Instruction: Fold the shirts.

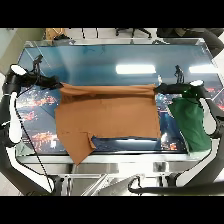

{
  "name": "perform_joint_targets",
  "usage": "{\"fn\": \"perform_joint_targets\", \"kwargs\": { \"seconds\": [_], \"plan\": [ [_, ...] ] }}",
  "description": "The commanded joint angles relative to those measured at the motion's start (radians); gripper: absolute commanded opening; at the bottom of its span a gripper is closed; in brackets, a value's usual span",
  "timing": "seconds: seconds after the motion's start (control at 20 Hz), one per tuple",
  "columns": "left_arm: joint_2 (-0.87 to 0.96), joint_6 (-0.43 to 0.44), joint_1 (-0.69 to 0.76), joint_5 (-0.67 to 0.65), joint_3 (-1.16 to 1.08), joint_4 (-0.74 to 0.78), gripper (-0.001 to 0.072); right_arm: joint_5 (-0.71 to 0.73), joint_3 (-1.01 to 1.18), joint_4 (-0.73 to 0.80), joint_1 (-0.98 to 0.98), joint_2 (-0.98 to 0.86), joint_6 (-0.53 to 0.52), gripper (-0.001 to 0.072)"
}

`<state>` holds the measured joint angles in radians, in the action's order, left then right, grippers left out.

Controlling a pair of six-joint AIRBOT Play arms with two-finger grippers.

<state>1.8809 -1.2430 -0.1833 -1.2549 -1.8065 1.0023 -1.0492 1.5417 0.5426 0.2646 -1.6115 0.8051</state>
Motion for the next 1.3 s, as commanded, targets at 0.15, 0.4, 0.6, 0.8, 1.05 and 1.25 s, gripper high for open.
{"fn": "perform_joint_targets", "kwargs": {
  "seconds": [0.15,0.4,0.6,0.8,1.05,1.25],
  "plan": [
    [0.071,-0.049,0.016,-0.092,-0.005,0.08,0.0014,-0.006,-0.015,0.067,-0.027,-0.005,0.01,0.0018],
    [0.093,-0.099,0.016,-0.09,-0.006,0.079,0.002,-0.015,-0.014,0.079,-0.049,-0.005,0.016,0.0032],
    [0.093,-0.224,0.002,-0.262,-0.092,0.079,0.0547,-0.1,-0.003,0.161,-0.033,0.06,0.084,0.0325],
    [0.028,-0.306,-0.018,-0.506,-0.102,0.081,0.0547,-0.238,-0.009,0.304,0.027,0.207,0.224,0.0324],
    [-0.41,-0.283,-0.027,-0.335,0.503,0.263,0.0548,-0.32,-0.285,0.326,0.12,0.423,0.255,0.0324],
    [-0.819,-0.285,-0.092,-0.122,1.048,0.252,0.0548,-0.282,-0.548,0.327,0.167,0.544,0.273,0.0324]
  ]
}}
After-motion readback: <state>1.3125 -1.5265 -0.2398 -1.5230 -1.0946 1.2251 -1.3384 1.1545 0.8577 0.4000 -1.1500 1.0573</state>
